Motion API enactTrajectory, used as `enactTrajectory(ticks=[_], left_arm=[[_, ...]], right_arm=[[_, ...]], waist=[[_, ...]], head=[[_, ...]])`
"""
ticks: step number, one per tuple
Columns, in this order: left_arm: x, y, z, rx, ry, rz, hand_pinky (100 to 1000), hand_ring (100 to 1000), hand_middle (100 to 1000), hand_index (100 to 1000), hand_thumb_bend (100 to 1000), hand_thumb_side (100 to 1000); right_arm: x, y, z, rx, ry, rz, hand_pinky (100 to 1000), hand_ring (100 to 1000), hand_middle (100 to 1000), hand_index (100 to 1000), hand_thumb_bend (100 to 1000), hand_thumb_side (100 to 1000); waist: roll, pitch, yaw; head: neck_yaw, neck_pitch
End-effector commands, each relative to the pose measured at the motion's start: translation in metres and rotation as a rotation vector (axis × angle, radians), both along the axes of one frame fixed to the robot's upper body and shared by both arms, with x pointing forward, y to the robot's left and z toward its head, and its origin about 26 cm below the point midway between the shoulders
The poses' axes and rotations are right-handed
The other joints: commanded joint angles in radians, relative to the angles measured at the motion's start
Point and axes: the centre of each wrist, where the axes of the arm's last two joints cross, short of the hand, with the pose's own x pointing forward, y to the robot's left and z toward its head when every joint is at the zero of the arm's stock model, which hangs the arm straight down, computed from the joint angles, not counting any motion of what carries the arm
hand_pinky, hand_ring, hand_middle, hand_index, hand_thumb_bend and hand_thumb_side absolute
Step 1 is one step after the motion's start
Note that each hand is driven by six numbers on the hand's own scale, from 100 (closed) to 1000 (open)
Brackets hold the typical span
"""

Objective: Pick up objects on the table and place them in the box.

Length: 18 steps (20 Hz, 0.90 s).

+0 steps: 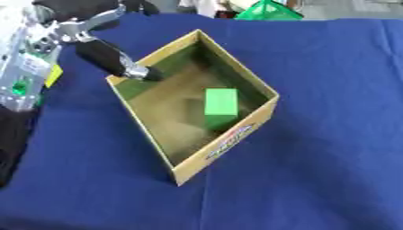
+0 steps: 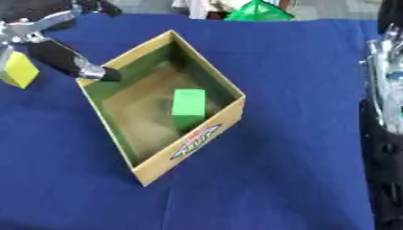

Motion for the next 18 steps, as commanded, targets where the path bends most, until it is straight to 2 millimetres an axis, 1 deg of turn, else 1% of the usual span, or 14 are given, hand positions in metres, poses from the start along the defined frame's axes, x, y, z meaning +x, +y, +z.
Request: enactTrajectory(ticks=[1, 5, 9, 12, 15, 18], left_arm=[[-0.001, 0.043, 0.016, -0.017, -0.017, 0.123, 832, 856, 789, 923, 735, 728], [0.005, 0.08, 0.014, -0.04, 0.012, 0.243, 832, 857, 787, 920, 746, 718], [0.009, 0.107, 0.011, -0.028, 0.029, 0.32, 836, 863, 793, 920, 775, 691], [0.012, 0.122, 0.009, -0.019, 0.043, 0.351, 836, 865, 794, 919, 803, 667], [0.015, 0.133, 0.006, -0.015, 0.054, 0.375, 836, 866, 794, 919, 817, 648], [0.021, 0.14, 0.001, -0.029, 0.06, 0.389, 834, 866, 793, 921, 839, 584]], right_arm=[[-0.006, -0.004, 0.013, -0.021, -0.044, -0.018, 812, 838, 642, 844, 251, 1000], [-0.005, -0.004, 0.013, -0.023, -0.045, -0.021, 812, 838, 641, 844, 249, 1000], [-0.004, -0.005, 0.014, -0.025, -0.047, -0.023, 812, 838, 641, 844, 249, 1000], [-0.003, -0.005, 0.014, -0.026, -0.048, -0.023, 812, 837, 640, 844, 248, 1000], [-0.003, -0.006, 0.015, -0.027, -0.049, -0.024, 812, 838, 639, 844, 247, 1000], [-0.002, -0.006, 0.015, -0.026, -0.048, -0.023, 812, 838, 638, 844, 245, 1000]], waist=[[-0.001, -0.023, 0.002], [-0.005, -0.021, 0.005], [-0.009, -0.02, 0.006], [-0.012, -0.017, 0.006], [-0.015, -0.014, 0.004], [-0.017, -0.01, 0.003]], head=[[-0.005, -0.004], [-0.009, -0.005], [-0.006, -0.01], [0.001, -0.016], [0.018, -0.023], [0.034, -0.032]])
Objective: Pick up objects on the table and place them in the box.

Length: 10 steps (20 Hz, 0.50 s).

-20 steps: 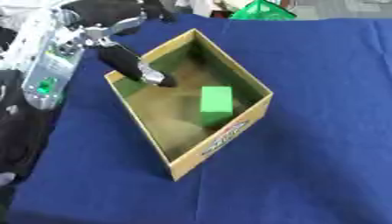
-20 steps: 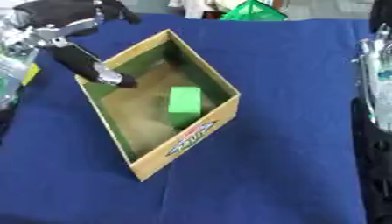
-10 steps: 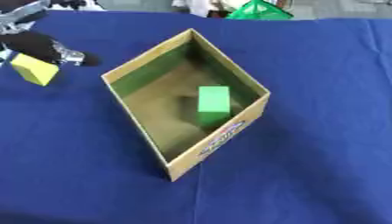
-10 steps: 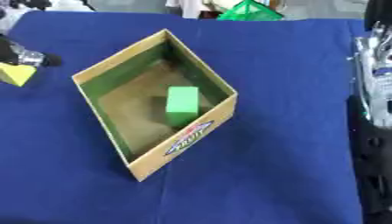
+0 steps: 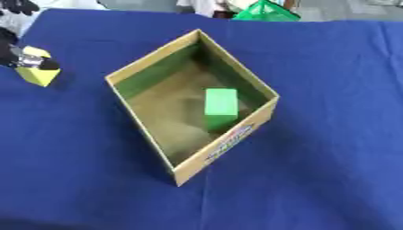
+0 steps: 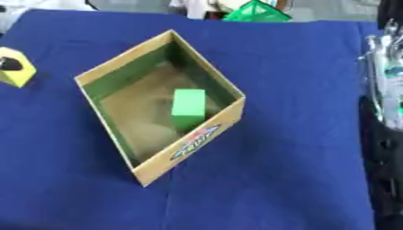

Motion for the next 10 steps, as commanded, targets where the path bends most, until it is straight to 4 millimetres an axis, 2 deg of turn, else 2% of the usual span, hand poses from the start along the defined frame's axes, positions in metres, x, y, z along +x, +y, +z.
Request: enactTrajectory(ticks=[1, 3, 5, 6, 7, 10], left_arm=[[0.0, 0.018, 0.014, 0.006, -0.041, 0.041, 834, 866, 796, 923, 840, 558], [0.004, 0.022, 0.01, 0.004, -0.036, 0.055, 834, 867, 804, 927, 796, 485], [0.007, 0.027, 0.008, 0.01, -0.03, 0.067, 835, 870, 815, 929, 707, 349], [0.008, 0.029, 0.007, 0.015, -0.03, 0.07, 834, 869, 815, 927, 635, 226], [0.008, 0.03, 0.007, 0.02, -0.031, 0.074, 835, 871, 818, 929, 610, 171], [0.01, 0.034, 0.007, 0.028, -0.032, 0.085, 830, 869, 817, 932, 564, 100]], right_arm=[[-0.003, -0.004, 0.012, -0.021, -0.036, -0.017, 812, 838, 637, 844, 245, 1000], [-0.002, -0.005, 0.012, -0.021, -0.036, -0.017, 812, 838, 636, 844, 245, 1000], [-0.002, -0.005, 0.012, -0.02, -0.036, -0.017, 812, 838, 636, 844, 244, 1000], [-0.002, -0.005, 0.013, -0.02, -0.036, -0.017, 812, 838, 635, 844, 243, 1000], [-0.002, -0.005, 0.013, -0.02, -0.036, -0.017, 812, 838, 635, 844, 243, 1000], [-0.002, -0.006, 0.014, -0.022, -0.037, -0.017, 812, 838, 634, 844, 241, 1000]], waist=[[0.002, -0.015, -0.002], [0.001, -0.013, -0.005], [0.0, -0.009, -0.007], [0.0, -0.008, -0.008], [0.0, -0.006, -0.009], [-0.001, -0.001, -0.012]], head=[[0.016, -0.018], [0.02, -0.023], [0.023, -0.027], [0.023, -0.029], [0.023, -0.03], [0.023, -0.032]])
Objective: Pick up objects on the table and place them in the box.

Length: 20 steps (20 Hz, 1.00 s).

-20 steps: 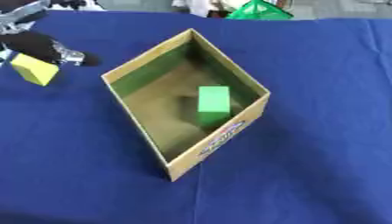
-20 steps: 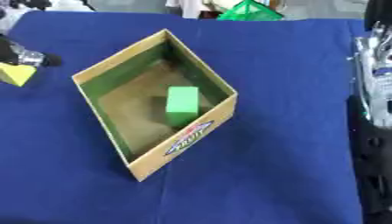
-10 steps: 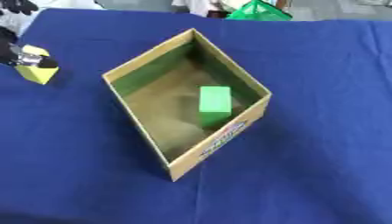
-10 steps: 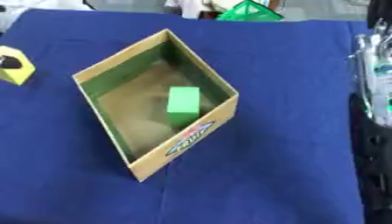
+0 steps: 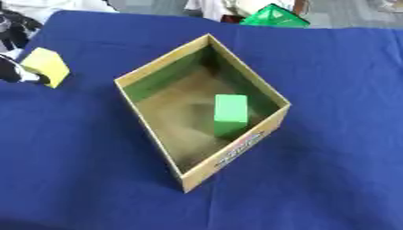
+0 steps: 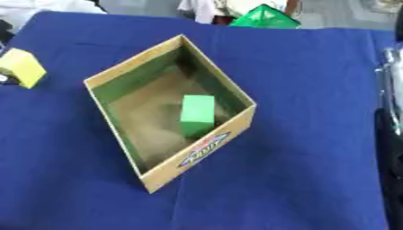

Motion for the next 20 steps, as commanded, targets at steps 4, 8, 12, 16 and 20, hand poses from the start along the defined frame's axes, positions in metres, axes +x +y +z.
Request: enactTrajectory(ticks=[4, 8, 12, 16, 20], left_arm=[[-0.0011, 0.0165, 0.0163, -0.001, -0.041, 0.035, 828, 869, 820, 938, 531, 100], [0.0004, 0.0184, 0.0167, -0.002, -0.028, 0.042, 831, 873, 830, 946, 530, 100], [0.0021, 0.0191, 0.0194, 0.009, -0.029, 0.058, 833, 876, 839, 949, 540, 100], [0.0035, 0.0204, 0.0223, 0.057, -0.025, 0.087, 843, 885, 859, 956, 572, 100], [0.0054, 0.0218, 0.0242, 0.121, -0.024, 0.12, 850, 893, 874, 961, 599, 100]], right_arm=[[-0.0023, -0.005, 0.013, -0.025, -0.035, -0.014, 813, 838, 632, 844, 238, 1000], [-0.0015, -0.0057, 0.0135, -0.027, -0.034, -0.014, 813, 838, 630, 844, 236, 1000], [-0.0008, -0.0057, 0.0146, -0.03, -0.033, -0.011, 813, 838, 628, 844, 233, 1000], [0.0001, -0.0062, 0.0162, -0.033, -0.034, -0.009, 813, 839, 627, 843, 231, 1000], [0.001, -0.0066, 0.0166, -0.035, -0.032, -0.006, 813, 839, 625, 843, 228, 1000]], waist=[[0.001, -0.009, -0.005], [-0.001, -0.002, -0.007], [-0.004, 0.006, -0.009], [-0.006, 0.014, -0.013], [-0.007, 0.02, -0.016]], head=[[0.004, -0.017], [0.004, -0.019], [0.003, -0.021], [0.006, -0.023], [0.011, -0.027]])
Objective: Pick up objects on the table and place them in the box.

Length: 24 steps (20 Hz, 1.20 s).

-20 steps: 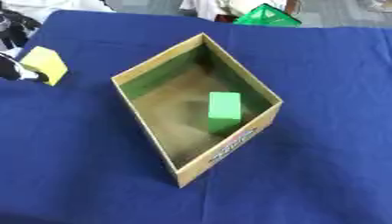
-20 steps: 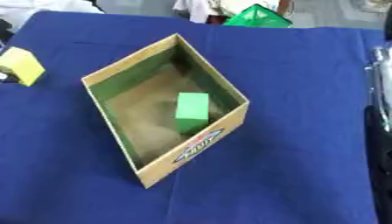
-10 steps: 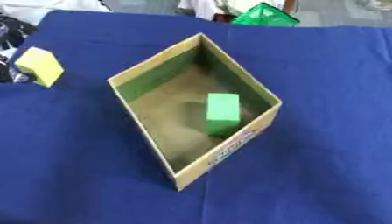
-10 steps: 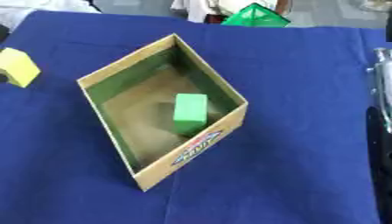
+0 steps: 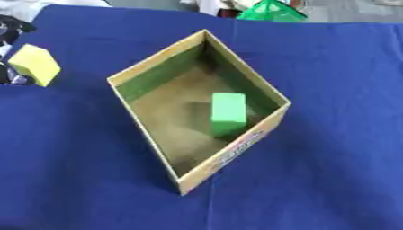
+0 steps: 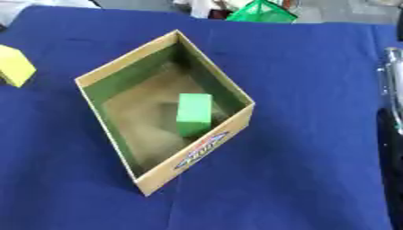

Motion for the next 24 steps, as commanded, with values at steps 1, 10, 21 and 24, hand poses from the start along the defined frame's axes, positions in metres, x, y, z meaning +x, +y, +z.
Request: enactTrajectory(ticks=[1, 10, 21, 24], left_arm=[[-0.005, 0.012, 0.021, 0.074, -0.039, 0.047, 853, 895, 879, 962, 606, 100], [0.001, 0.013, 0.02, 0.139, -0.022, 0.06, 847, 892, 876, 955, 559, 100], [0.009, 0.014, 0.011, 0.094, -0.004, 0.079, 780, 839, 820, 911, 440, 100], [0.01, 0.016, 0.007, 0.082, 0.029, 0.086, 739, 773, 738, 843, 352, 100]], right_arm=[[-0.003, -0.004, 0.012, -0.023, -0.03, -0.003, 813, 839, 624, 843, 220, 1000], [-0.002, -0.004, 0.014, -0.025, -0.031, 0.003, 813, 838, 622, 844, 224, 1000], [0.0, -0.005, 0.016, -0.027, -0.028, 0.007, 815, 839, 617, 844, 219, 1000], [0.0, -0.005, 0.016, -0.027, -0.026, 0.007, 815, 840, 616, 844, 218, 1000]], waist=[[0.004, -0.017, -0.002], [0.003, -0.005, -0.016], [0.002, 0.016, -0.039], [0.002, 0.018, -0.041]], head=[[0.008, -0.015], [0.026, -0.04], [0.04, -0.066], [0.04, -0.062]])
